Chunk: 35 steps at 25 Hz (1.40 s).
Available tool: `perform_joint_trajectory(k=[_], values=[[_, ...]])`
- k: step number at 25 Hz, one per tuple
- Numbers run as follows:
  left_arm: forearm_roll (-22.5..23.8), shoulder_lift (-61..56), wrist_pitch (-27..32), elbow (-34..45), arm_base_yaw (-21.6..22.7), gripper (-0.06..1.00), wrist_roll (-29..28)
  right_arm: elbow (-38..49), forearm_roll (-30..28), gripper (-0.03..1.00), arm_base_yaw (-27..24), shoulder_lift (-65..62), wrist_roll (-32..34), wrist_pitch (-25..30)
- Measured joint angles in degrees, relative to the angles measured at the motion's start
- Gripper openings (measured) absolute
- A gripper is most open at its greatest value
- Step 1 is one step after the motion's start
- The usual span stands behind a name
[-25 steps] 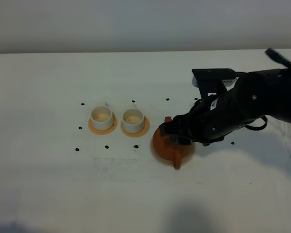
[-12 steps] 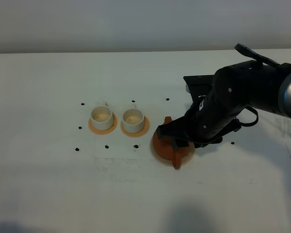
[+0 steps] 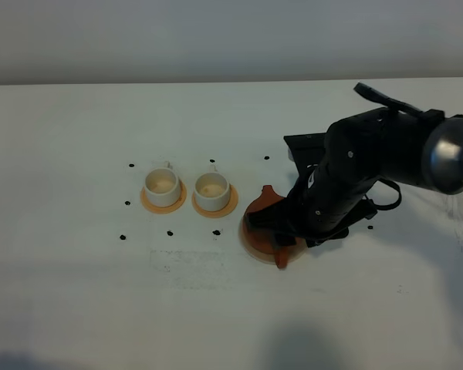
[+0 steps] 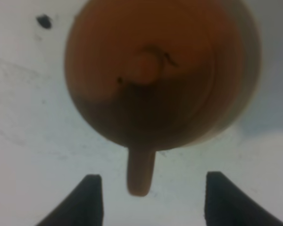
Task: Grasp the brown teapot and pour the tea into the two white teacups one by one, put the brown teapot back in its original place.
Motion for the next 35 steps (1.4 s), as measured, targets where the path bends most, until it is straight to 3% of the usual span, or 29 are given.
perform_joint_trajectory(k=[35], values=[[0.35,0.00,0.00,0.00,0.00,0.59,0.00,0.00,-1.87,0.46,1.07,2.07,-0.36,-2.84]])
